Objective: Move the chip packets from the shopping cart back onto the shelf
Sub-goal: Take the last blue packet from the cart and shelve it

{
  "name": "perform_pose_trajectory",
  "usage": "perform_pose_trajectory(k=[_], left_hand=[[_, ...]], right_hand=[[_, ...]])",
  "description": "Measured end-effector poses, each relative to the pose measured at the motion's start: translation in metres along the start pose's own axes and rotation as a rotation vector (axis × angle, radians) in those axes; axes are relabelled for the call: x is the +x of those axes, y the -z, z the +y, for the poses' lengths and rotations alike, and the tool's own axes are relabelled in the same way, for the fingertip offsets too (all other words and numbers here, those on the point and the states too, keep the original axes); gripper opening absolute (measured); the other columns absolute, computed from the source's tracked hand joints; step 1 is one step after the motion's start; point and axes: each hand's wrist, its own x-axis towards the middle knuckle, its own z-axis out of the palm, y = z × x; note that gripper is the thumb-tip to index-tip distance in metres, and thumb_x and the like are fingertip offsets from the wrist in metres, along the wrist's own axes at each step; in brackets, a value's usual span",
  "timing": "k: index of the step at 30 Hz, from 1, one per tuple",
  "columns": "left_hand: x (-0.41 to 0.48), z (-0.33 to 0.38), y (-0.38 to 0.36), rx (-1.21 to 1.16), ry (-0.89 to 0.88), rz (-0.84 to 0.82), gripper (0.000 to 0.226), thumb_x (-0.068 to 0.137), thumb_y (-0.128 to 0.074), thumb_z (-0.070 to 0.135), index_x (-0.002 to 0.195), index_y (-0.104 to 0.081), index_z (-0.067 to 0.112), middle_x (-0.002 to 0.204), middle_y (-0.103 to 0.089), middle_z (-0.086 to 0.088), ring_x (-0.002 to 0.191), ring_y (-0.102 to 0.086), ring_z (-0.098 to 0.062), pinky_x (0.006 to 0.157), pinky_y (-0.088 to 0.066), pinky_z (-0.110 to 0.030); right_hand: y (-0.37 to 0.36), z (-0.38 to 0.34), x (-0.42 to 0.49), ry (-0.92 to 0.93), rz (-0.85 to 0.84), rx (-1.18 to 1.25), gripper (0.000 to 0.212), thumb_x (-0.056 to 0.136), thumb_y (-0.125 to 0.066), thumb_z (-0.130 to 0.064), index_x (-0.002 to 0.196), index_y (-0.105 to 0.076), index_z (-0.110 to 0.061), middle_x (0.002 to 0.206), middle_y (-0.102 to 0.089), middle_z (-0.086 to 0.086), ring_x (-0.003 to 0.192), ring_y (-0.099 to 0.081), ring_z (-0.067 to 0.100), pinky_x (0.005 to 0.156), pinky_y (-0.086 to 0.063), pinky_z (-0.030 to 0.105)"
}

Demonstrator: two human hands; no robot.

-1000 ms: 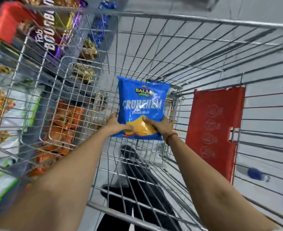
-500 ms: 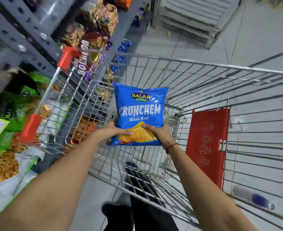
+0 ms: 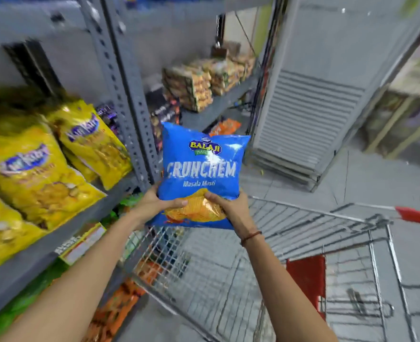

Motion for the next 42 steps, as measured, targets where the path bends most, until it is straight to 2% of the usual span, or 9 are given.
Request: perform_pose_trajectory(k=[10, 15, 17, 21, 26, 29, 34, 37, 42], left_hand=[[-0.106, 0.138, 0.091, 0.045, -0.419, 0.325, 0.104, 0.013, -0.086, 0.059, 0.107, -0.056, 0.026, 0.104, -0.066, 0.009, 0.089, -0.065, -0.005, 0.07, -0.055, -0.018], [-0.179, 0.185, 0.131, 0.077, -0.605, 0.513, 0.054, 0.052, -0.088, 0.023, 0.094, -0.055, 0.031, 0.095, -0.064, 0.016, 0.085, -0.064, -0.004, 0.064, -0.053, -0.009], [-0.209, 0.198, 0.15, 0.118, -0.661, 0.601, 0.048, 0.062, -0.083, 0.009, 0.09, -0.053, 0.033, 0.092, -0.061, 0.02, 0.074, -0.063, 0.01, 0.062, -0.05, -0.004], [-0.275, 0.214, 0.188, 0.15, -0.685, 0.707, 0.083, 0.022, -0.088, 0.048, 0.097, -0.058, 0.031, 0.085, -0.071, 0.024, 0.078, -0.065, 0.01, 0.065, -0.052, -0.009], [-0.355, 0.214, 0.227, 0.172, -0.698, 0.831, 0.087, 0.039, -0.084, 0.033, 0.119, -0.054, 0.015, 0.107, -0.068, 0.006, 0.084, -0.068, 0.0, 0.062, -0.052, -0.01], [-0.395, 0.207, 0.252, 0.173, -0.676, 0.95, 0.099, 0.029, -0.088, 0.043, 0.118, -0.054, 0.016, 0.106, -0.07, 0.007, 0.091, -0.068, -0.006, 0.065, -0.054, -0.013], [-0.441, 0.195, 0.288, 0.134, -0.631, 1.068, 0.092, 0.032, -0.088, 0.043, 0.116, -0.058, 0.02, 0.109, -0.071, 0.005, 0.098, -0.067, -0.013, 0.08, -0.056, -0.028], [-0.451, 0.19, 0.308, 0.067, -0.62, 1.115, 0.095, 0.027, -0.09, 0.044, 0.113, -0.059, 0.02, 0.109, -0.07, 0.001, 0.097, -0.067, -0.016, 0.08, -0.055, -0.031], [-0.449, 0.186, 0.334, 0.013, -0.557, 1.138, 0.053, 0.062, -0.084, 0.017, 0.107, -0.057, 0.024, 0.106, -0.068, 0.0, 0.094, -0.066, -0.017, 0.069, -0.055, -0.023]], right_hand=[[-0.117, -0.156, -0.011, 0.357, -0.293, 0.062, 0.042, 0.069, -0.079, -0.002, 0.108, -0.065, -0.011, 0.091, -0.075, -0.009, 0.084, -0.072, 0.009, 0.066, -0.055, 0.02], [-0.184, -0.217, -0.034, 0.487, -0.461, 0.11, 0.041, 0.064, -0.081, 0.0, 0.096, -0.065, -0.021, 0.084, -0.077, -0.013, 0.083, -0.072, 0.008, 0.067, -0.056, 0.022], [-0.212, -0.238, -0.048, 0.528, -0.521, 0.139, 0.043, 0.062, -0.082, -0.002, 0.096, -0.065, -0.021, 0.083, -0.076, -0.013, 0.082, -0.072, 0.007, 0.067, -0.056, 0.022], [-0.268, -0.268, -0.081, 0.571, -0.662, 0.206, 0.044, 0.065, -0.078, 0.0, 0.104, -0.064, -0.015, 0.083, -0.076, -0.013, 0.082, -0.072, 0.007, 0.066, -0.057, 0.021], [-0.341, -0.286, -0.129, 0.595, -0.822, 0.212, 0.047, 0.059, -0.083, -0.014, 0.101, -0.065, -0.022, 0.087, -0.077, -0.012, 0.088, -0.072, 0.01, 0.072, -0.057, 0.027], [-0.382, -0.291, -0.157, 0.596, -0.912, 0.196, 0.04, 0.062, -0.083, -0.012, 0.09, -0.059, -0.028, 0.093, -0.074, -0.008, 0.081, -0.07, 0.007, 0.067, -0.057, 0.022], [-0.439, -0.292, -0.191, 0.601, -1.007, 0.162, 0.042, 0.067, -0.083, -0.016, 0.09, -0.052, -0.033, 0.089, -0.065, -0.018, 0.084, -0.068, 0.007, 0.066, -0.055, 0.018], [-0.47, -0.288, -0.199, 0.587, -1.012, 0.136, 0.046, 0.061, -0.086, -0.021, 0.102, -0.064, -0.023, 0.098, -0.074, -0.004, 0.093, -0.071, 0.015, 0.081, -0.059, 0.033], [-0.503, -0.28, -0.202, 0.541, -0.988, 0.113, 0.069, 0.053, -0.088, -0.034, 0.114, -0.06, -0.018, 0.106, -0.071, 0.0, 0.1, -0.068, 0.019, 0.086, -0.057, 0.038]])
